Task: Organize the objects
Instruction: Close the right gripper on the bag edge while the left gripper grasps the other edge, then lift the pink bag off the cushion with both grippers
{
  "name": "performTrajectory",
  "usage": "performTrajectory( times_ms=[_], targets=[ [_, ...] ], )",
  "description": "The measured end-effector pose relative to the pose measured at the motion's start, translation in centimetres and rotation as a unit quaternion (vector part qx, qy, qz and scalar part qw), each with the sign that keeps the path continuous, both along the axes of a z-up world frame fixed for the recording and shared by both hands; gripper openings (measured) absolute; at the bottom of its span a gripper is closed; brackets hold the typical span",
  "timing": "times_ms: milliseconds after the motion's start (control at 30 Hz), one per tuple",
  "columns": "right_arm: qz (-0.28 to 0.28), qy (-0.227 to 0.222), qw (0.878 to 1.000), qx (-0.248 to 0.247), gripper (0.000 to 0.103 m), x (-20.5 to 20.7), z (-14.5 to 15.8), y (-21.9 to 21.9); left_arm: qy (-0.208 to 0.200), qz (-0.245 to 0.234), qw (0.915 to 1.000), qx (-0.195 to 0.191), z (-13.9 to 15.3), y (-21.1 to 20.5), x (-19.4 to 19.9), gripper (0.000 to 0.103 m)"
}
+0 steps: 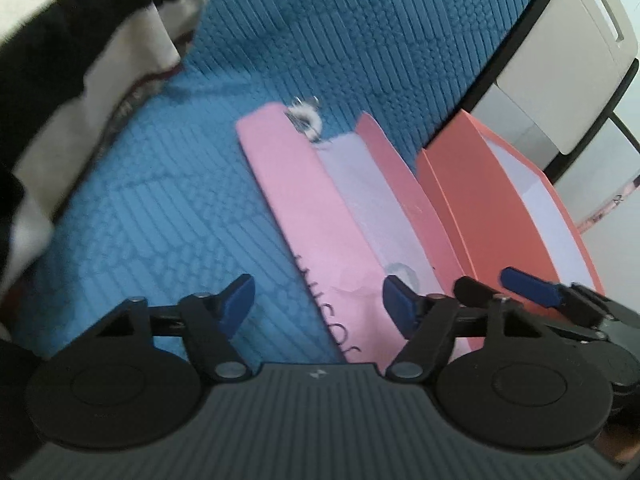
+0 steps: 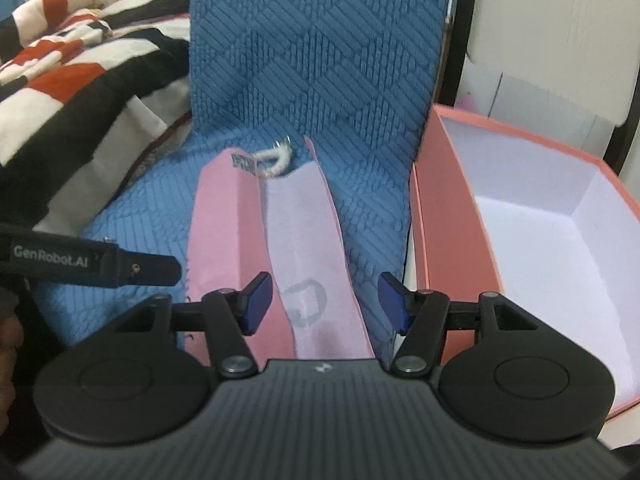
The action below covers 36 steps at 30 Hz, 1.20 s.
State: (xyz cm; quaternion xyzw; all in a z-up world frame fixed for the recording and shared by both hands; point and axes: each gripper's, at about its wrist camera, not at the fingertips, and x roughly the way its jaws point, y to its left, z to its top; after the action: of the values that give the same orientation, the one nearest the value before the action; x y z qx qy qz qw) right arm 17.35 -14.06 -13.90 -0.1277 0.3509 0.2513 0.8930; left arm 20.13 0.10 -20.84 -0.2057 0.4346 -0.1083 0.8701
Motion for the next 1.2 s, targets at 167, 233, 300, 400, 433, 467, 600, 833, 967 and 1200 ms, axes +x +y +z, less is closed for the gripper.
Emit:
performTrajectory(
  times_ms=[167, 233, 300, 400, 433, 467, 600, 833, 967, 1200],
  targets=[
    [-0.009, 0.033, 0.999, -0.029, 0.036, 0.8, -1.3, 0.2, 0.024, -0.016, 0.9986, -0.044, -1.1, -0.5, 0.9, 0.063],
    [-0.011, 0.037, 0.999, -0.033, 0.035, 1.1, -1.5, 0.3, 0.029, -0.025, 0.997, -0.067, -1.6, -0.5, 1.3, 0.055],
    [-0.012, 0.031, 0.999, -0.042, 0.035, 1.3, -1.6, 0.5, 0.037, -0.026, 0.996, -0.077, -1.9, -0.6, 1.5, 0.054],
    [-0.013, 0.041, 0.998, -0.036, 0.035, 2.1, -1.7, 0.5, 0.056, -0.027, 0.9945, -0.085, -2.7, -0.7, 2.0, 0.054],
    [-0.016, 0.047, 0.998, -0.033, 0.031, 2.4, -1.8, 0.5, 0.062, -0.026, 0.994, -0.086, -3.0, -0.6, 2.3, 0.054],
    [-0.019, 0.054, 0.998, -0.031, 0.028, 2.6, -1.9, 0.4, 0.07, -0.025, 0.9935, -0.086, -3.3, -0.7, 2.4, 0.054],
    [-0.013, 0.071, 0.997, -0.014, 0.012, 2.8, -1.7, 0.2, 0.09, -0.026, 0.9917, -0.088, -4.1, -0.8, 2.7, 0.054],
    [0.013, 0.078, 0.997, 0.017, 0.009, 2.2, -0.5, 0.5, 0.118, -0.026, 0.9836, -0.134, -4.9, -0.8, 2.9, 0.021],
    [0.011, 0.079, 0.997, 0.023, 0.005, 2.2, 0.0, 0.7, 0.097, -0.018, 0.985, -0.141, -4.1, -0.4, 2.9, 0.007],
    [0.011, 0.104, 0.992, 0.075, 0.003, 3.0, 1.5, 0.7, 0.027, -0.018, 0.992, -0.122, -0.8, 1.7, 3.5, 0.005]
  ],
)
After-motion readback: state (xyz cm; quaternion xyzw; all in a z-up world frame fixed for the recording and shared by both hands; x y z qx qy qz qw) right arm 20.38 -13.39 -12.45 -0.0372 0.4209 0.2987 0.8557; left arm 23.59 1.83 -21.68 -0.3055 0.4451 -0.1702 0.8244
